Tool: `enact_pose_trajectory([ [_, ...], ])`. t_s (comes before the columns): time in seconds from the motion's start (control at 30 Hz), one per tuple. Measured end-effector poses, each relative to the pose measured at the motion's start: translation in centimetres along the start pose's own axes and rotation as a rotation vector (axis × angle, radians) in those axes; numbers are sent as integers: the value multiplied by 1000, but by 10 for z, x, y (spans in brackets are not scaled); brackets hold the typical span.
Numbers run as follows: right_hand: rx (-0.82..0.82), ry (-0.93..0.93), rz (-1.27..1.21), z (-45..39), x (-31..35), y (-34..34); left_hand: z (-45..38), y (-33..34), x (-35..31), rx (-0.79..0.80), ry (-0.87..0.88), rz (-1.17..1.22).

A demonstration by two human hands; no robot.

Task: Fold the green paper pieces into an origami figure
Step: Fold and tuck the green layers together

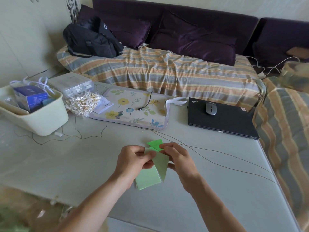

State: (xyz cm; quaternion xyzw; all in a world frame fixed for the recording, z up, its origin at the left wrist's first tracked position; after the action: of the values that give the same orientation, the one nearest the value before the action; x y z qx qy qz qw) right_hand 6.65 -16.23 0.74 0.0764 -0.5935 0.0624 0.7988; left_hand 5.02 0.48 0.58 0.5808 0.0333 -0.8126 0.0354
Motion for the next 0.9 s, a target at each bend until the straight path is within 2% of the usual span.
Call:
enact_pose_trajectory([
  [0.1,47,18,152,0,-7,6,0,3,-2,27,22,-56],
  [0.33,84,42,76,1,-6,10,-1,-3,-1,-36,17,77],
  [0.57,86,18,36,2,-4,12,0,9,-3,54,-7,-14],
  [0.9,63,-50,137,1,0,12,0,4,-3,-8,0,-47],
])
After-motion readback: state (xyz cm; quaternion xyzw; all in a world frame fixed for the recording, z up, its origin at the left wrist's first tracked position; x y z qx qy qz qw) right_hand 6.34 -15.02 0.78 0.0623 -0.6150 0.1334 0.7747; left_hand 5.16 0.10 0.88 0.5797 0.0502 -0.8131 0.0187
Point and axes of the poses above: each hand's wrist, its own z-axis away from the middle knuckle, its own y-axis out of the palm, x = y × z, the point moved 10 cm from there along -z, towards the middle knuckle, and after that the axes turned 4 degrees about x, right-handed, at the moved point
